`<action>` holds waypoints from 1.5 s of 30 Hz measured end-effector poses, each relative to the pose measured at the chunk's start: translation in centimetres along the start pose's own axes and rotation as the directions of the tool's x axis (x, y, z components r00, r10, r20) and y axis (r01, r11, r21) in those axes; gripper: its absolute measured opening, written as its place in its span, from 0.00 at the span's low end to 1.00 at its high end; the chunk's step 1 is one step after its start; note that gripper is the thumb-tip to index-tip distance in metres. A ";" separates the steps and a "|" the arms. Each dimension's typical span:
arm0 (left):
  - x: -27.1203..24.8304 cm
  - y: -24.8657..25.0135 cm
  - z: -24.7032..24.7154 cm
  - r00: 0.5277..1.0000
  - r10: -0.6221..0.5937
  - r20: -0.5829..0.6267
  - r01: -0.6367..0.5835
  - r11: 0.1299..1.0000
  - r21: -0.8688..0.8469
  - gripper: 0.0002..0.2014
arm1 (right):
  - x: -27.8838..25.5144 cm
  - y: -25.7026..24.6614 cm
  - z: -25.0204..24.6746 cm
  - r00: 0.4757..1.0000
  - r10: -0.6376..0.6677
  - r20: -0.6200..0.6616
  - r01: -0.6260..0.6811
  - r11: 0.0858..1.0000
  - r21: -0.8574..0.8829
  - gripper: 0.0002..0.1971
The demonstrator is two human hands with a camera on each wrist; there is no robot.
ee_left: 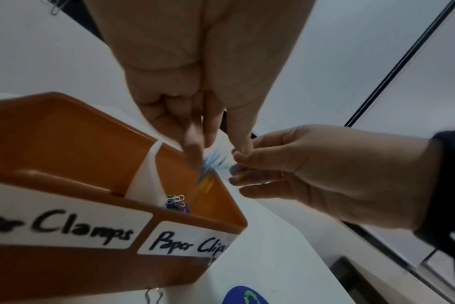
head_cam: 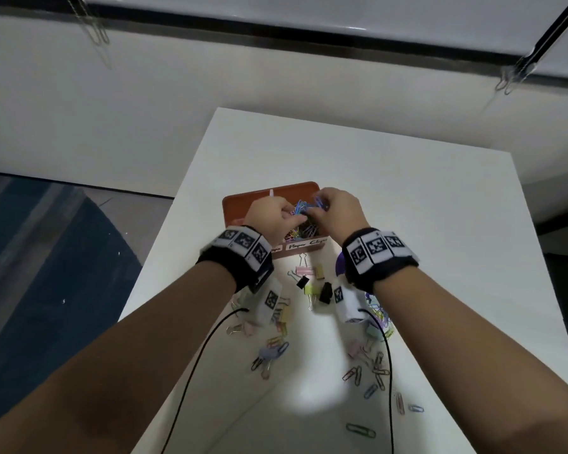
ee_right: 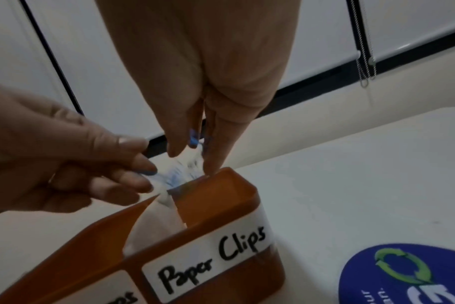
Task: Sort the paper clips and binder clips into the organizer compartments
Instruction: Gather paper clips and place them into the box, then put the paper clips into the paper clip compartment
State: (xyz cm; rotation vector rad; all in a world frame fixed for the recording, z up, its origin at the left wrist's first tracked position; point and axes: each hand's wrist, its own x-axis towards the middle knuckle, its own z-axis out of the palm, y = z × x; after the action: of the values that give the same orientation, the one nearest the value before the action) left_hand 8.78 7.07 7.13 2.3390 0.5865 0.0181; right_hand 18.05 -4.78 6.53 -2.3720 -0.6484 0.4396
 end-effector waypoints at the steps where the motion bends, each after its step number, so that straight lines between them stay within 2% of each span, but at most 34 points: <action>1: 0.4 0.1 -0.1 1.000 0.000 0.023 -0.001 0.999 0.038 0.19 | 0.4 -0.1 0.3 1.000 -0.010 0.013 0.010 1.000 0.001 0.16; 4: -0.1 -1.0 -0.2 0.999 0.027 0.020 -0.028 0.996 0.079 0.19 | -0.2 0.4 1.1 0.999 -0.048 0.020 0.048 0.999 0.022 0.18; 7: -2.3 -3.0 -0.2 0.995 0.073 0.061 -0.077 0.995 0.059 0.14 | -2.8 1.6 1.7 0.995 -0.100 -0.028 0.103 0.985 0.140 0.11; 8: -3.3 -3.6 -0.1 0.993 0.084 0.089 -0.087 0.996 0.032 0.12 | -4.0 2.2 2.2 0.996 -0.094 0.000 0.092 0.976 0.196 0.08; 10: -5.7 -5.0 0.6 0.990 0.077 0.119 -0.077 0.997 -0.006 0.09 | -6.6 3.6 3.5 0.987 -0.081 0.137 0.046 0.970 0.239 0.06; 11: -7.0 -5.8 1.1 0.989 0.071 0.126 -0.070 0.997 -0.009 0.09 | -7.9 4.4 4.3 0.972 -0.091 0.217 0.052 0.983 0.177 0.06; 14: -10.4 -8.4 2.8 0.982 0.029 0.184 -0.033 0.999 0.015 0.08 | -11.5 6.5 7.0 0.879 -0.139 0.456 0.144 0.989 0.023 0.10; 16: -12.3 -9.9 3.7 0.971 0.000 0.237 -0.014 0.998 0.059 0.08 | -13.4 7.1 8.7 0.823 -0.139 0.551 0.170 0.985 -0.005 0.13; 18: -14.0 -11.0 4.4 0.956 -0.025 0.292 -0.004 0.995 0.100 0.09 | -14.3 7.3 10.0 0.802 -0.118 0.586 0.200 0.977 -0.077 0.18; 21: -16.3 -12.3 5.3 0.924 -0.102 0.369 0.047 0.987 0.157 0.12 | -14.9 7.2 11.4 0.791 -0.100 0.603 0.229 0.963 -0.140 0.22; 23: -17.2 -12.8 6.1 0.910 -0.149 0.387 0.090 0.982 0.165 0.14 | -15.1 7.2 12.0 0.797 -0.108 0.595 0.248 0.956 -0.158 0.20; 27: -17.6 -12.5 8.1 0.923 -0.156 0.352 0.093 0.978 0.189 0.14 | -15.4 7.3 12.7 0.846 -0.093 0.525 0.225 0.955 -0.195 0.11; 31: -17.3 -12.2 8.8 0.928 -0.175 0.329 0.120 0.976 0.183 0.14 | -16.2 7.7 13.2 0.883 -0.056 0.467 0.162 0.968 -0.192 0.08; 39: -17.5 -12.9 8.3 0.930 -0.129 0.343 0.076 0.983 0.165 0.08 | -17.5 7.4 13.0 0.892 -0.011 0.451 0.097 0.981 -0.169 0.05; 45: -17.2 -13.3 7.1 0.945 -0.137 0.298 0.110 0.988 0.105 0.10 | -18.3 7.7 13.1 0.903 0.033 0.429 0.039 0.987 -0.158 0.07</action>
State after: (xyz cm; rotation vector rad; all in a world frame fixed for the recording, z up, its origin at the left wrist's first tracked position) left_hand -10.83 3.84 -4.26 2.3207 0.5860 -0.4273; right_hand -0.36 -13.68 -5.62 -2.4423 -0.9158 0.9616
